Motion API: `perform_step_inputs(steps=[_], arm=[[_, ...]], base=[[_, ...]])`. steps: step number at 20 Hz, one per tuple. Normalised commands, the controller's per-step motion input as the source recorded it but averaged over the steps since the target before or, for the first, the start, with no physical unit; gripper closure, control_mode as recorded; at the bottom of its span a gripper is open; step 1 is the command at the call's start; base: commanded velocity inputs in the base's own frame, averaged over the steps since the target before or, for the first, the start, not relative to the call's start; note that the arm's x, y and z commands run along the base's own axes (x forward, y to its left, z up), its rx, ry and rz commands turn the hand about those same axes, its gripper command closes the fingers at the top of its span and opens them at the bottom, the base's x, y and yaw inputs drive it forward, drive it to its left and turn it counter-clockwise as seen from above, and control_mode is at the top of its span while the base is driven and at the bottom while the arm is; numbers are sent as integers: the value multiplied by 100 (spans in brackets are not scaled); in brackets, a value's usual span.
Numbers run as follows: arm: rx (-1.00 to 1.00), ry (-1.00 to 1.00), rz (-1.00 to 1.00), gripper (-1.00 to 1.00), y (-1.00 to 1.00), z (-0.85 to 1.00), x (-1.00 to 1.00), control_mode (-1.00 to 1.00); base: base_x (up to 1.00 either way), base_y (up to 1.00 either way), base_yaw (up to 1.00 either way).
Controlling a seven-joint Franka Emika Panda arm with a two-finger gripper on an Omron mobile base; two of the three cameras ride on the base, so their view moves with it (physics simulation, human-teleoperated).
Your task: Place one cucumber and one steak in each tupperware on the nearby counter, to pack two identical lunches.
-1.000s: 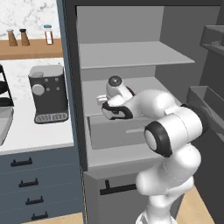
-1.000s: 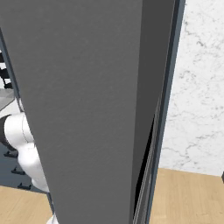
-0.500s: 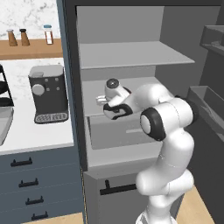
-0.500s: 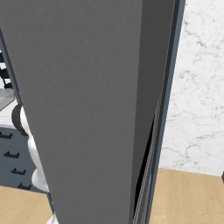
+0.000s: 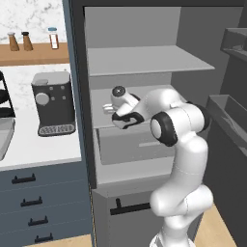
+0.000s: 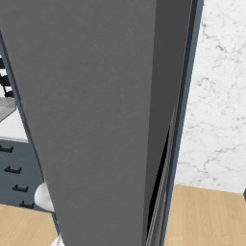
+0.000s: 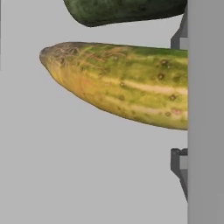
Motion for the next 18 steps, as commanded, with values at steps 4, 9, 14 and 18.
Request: perform_step_inputs(steps=[4, 9, 14, 18], arm=[[0, 0, 0, 100, 0, 0, 0, -100], [0, -2, 0, 100, 0, 0, -57, -100], [0, -9, 0, 100, 0, 0, -100, -100], [4, -13, -6, 100, -6, 14, -100, -100]], base=[[0, 0, 0], [0, 0, 0], [0, 0, 0], [0, 0, 0]])
